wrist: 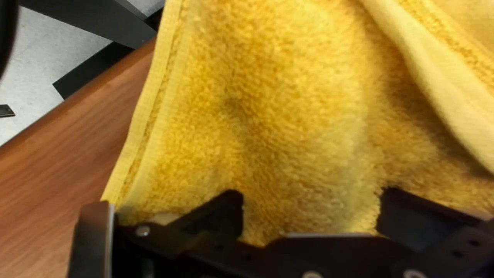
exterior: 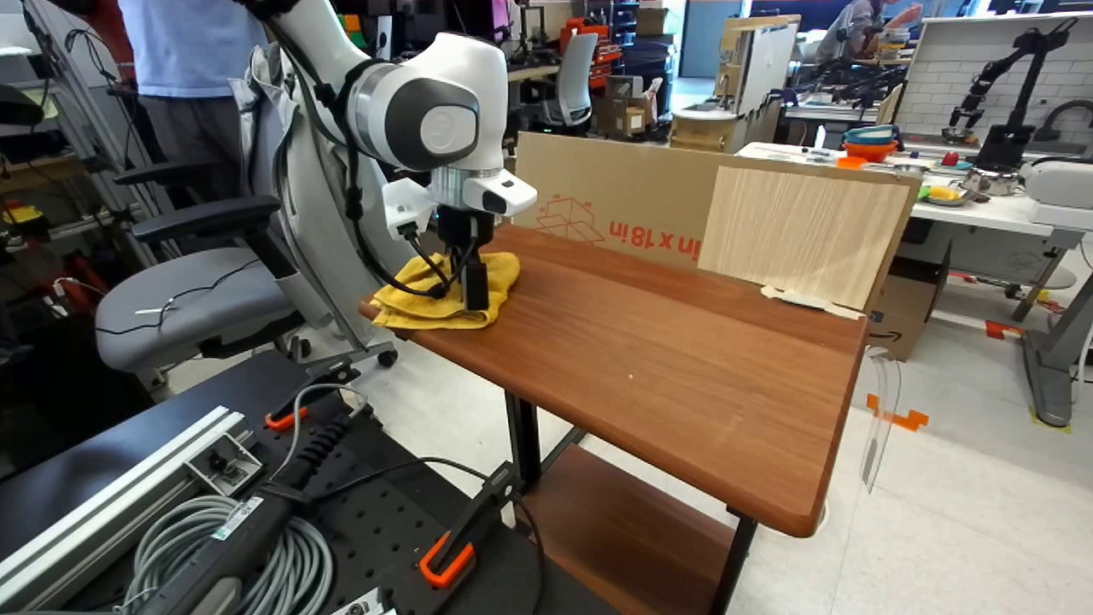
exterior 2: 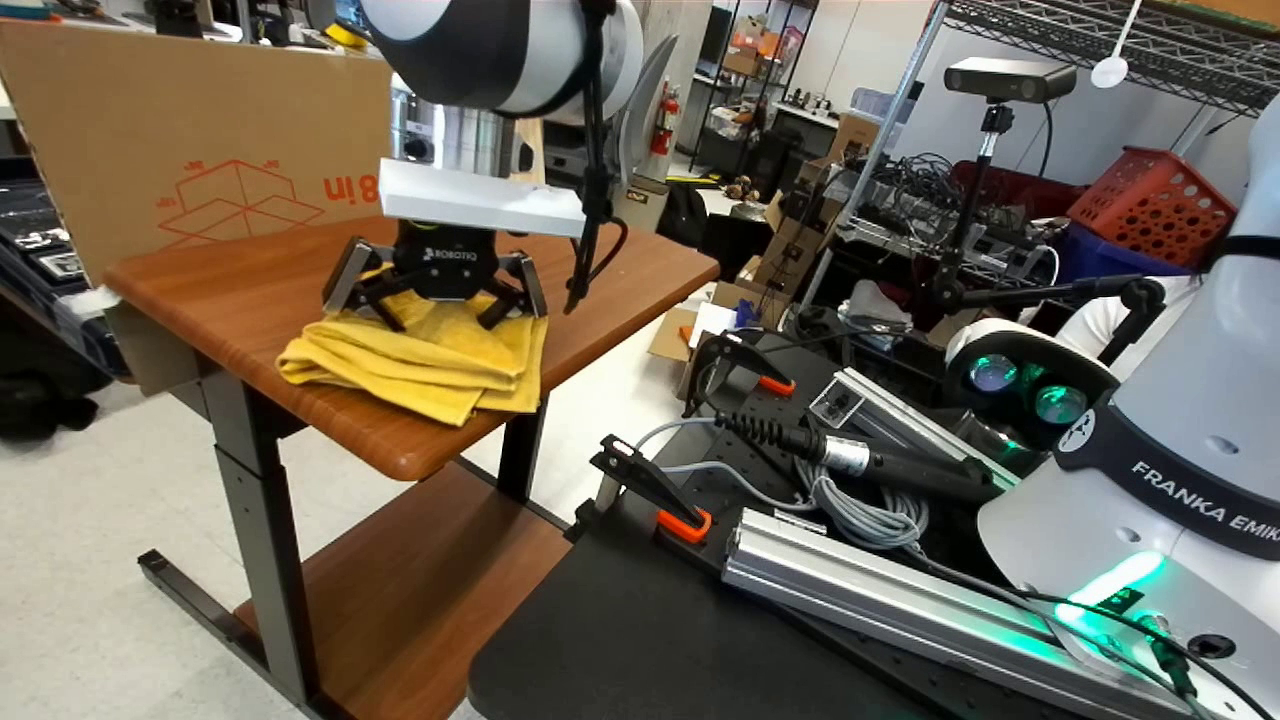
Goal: Wipe the table with the towel
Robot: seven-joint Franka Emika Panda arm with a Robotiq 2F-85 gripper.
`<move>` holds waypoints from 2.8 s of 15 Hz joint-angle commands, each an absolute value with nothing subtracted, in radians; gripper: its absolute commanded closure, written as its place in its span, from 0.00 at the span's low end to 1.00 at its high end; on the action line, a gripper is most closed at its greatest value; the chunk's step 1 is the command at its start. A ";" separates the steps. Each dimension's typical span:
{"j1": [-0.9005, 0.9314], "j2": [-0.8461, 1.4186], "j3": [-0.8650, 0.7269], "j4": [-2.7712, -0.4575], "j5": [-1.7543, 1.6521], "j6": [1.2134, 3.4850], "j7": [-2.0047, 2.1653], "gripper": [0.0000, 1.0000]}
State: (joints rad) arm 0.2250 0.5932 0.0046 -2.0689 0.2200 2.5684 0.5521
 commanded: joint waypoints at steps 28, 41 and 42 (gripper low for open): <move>-0.194 0.917 -0.079 -1.472 0.499 2.505 0.923 0.00; -0.096 0.457 -0.221 -2.023 0.200 2.406 0.834 0.00; -0.101 0.399 -0.209 -2.066 0.214 2.419 0.810 0.00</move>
